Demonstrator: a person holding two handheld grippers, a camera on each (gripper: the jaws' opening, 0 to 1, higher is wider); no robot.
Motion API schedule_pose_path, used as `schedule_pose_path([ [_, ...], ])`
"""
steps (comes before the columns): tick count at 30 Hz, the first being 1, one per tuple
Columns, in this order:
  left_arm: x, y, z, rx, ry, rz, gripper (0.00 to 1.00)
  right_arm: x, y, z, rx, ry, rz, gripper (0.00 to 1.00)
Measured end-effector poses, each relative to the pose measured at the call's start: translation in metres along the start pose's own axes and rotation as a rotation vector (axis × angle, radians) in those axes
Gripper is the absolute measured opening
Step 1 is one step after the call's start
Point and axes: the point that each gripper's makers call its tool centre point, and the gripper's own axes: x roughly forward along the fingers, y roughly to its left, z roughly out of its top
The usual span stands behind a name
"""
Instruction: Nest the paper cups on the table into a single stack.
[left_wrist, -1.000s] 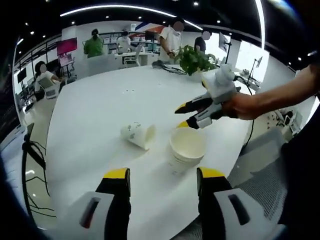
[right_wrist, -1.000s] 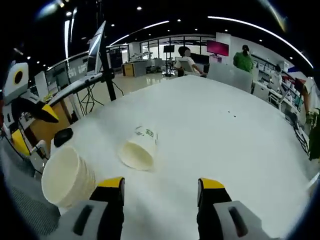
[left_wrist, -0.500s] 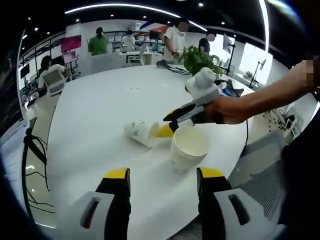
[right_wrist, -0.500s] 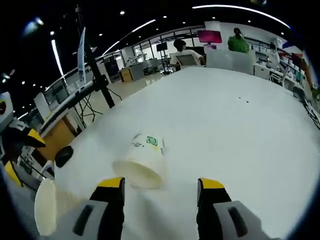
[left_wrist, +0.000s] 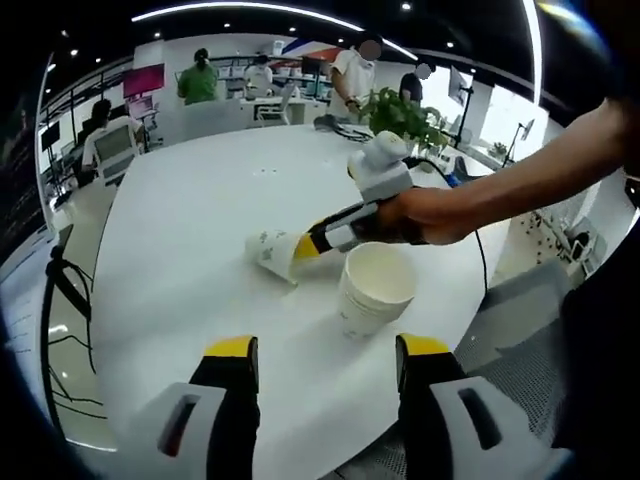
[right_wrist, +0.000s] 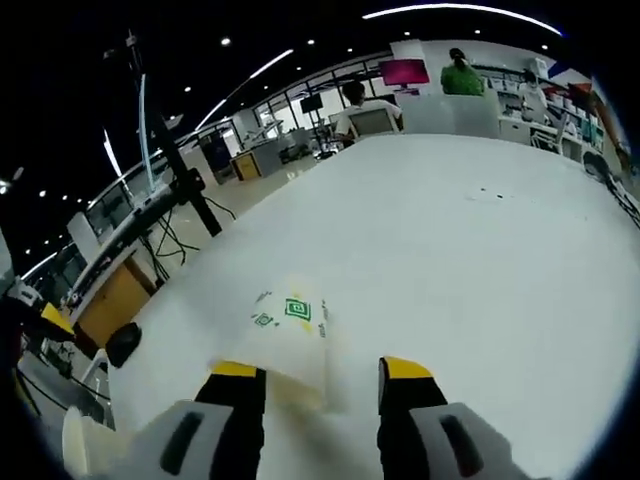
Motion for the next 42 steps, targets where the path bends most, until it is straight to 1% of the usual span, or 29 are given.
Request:
schedule_pose_path([
  [2, 0.002, 0.004, -0.003, -0.007, -0.002, 0.001, 0.54, 0.000, -0.001, 0.002, 0.001, -0.007, -0.011, 0.37],
  [4, 0.001, 0.002, -0.001, -0.010, -0.003, 0.001, 0.54, 0.000, 0.000, 0.004, 0.006, -0.017, -0.014, 0.30],
  [7, 0.000, 0.004, -0.003, -0.018, -0.002, 0.003, 0.53, 0.001, -0.003, 0.008, 0.006, -0.036, -0.035, 0.10],
  [8, -0.001, 0.005, -0.004, -0.020, -0.001, 0.004, 0.53, 0.001, -0.004, 0.009, 0.003, -0.042, -0.041, 0.01],
  [10, -0.002, 0.005, -0.006, -0.024, 0.002, 0.005, 0.53, 0.002, -0.004, 0.010, 0.005, -0.052, -0.047, 0.00],
  [13, -0.003, 0.008, -0.008, -0.029, 0.005, 0.009, 0.53, 0.001, -0.002, 0.013, 0.003, -0.051, -0.044, 0.00],
  [16, -0.002, 0.009, -0.009, -0.032, 0.004, 0.010, 0.53, -0.002, -0.005, 0.016, -0.002, -0.049, -0.043, 0.00],
  [20, -0.001, 0.012, -0.009, -0.034, 0.003, 0.014, 0.53, -0.013, -0.005, 0.019, -0.029, -0.036, -0.037, 0.00],
  [21, -0.001, 0.012, -0.009, -0.035, 0.001, 0.014, 0.53, -0.015, -0.007, 0.019, -0.035, -0.030, -0.040, 0.00],
  [23, -0.001, 0.013, -0.008, -0.032, -0.001, 0.013, 0.53, -0.021, -0.016, 0.016, -0.055, -0.003, -0.062, 0.00],
  [24, -0.001, 0.013, -0.008, -0.032, -0.001, 0.013, 0.53, -0.023, -0.015, 0.016, -0.060, 0.001, -0.065, 0.00],
  [29, 0.002, 0.011, -0.009, -0.009, 0.005, 0.008, 0.53, -0.048, -0.021, 0.026, -0.092, -0.002, -0.083, 0.00],
  [31, 0.003, 0.012, -0.010, -0.005, 0.005, 0.003, 0.53, -0.047, -0.024, 0.027, -0.111, 0.002, -0.085, 0.00],
  [33, 0.004, 0.011, -0.008, 0.002, 0.004, -0.001, 0.53, -0.057, -0.022, 0.032, -0.127, 0.011, -0.078, 0.00],
  [34, 0.004, 0.010, -0.008, 0.004, 0.003, -0.004, 0.53, -0.055, -0.025, 0.030, -0.134, 0.014, -0.074, 0.00],
  [36, 0.004, 0.005, -0.003, 0.013, 0.000, -0.008, 0.53, -0.059, -0.029, 0.029, -0.150, 0.023, -0.072, 0.00],
  [39, 0.008, 0.008, -0.004, 0.024, 0.000, -0.014, 0.53, -0.070, -0.031, 0.032, -0.154, 0.022, -0.073, 0.00],
  [40, 0.008, 0.008, -0.004, 0.027, 0.000, -0.015, 0.53, -0.068, -0.034, 0.033, -0.157, 0.023, -0.075, 0.00],
  [42, 0.009, 0.007, -0.002, 0.028, -0.005, -0.016, 0.53, -0.074, -0.036, 0.034, -0.159, 0.026, -0.076, 0.00],
])
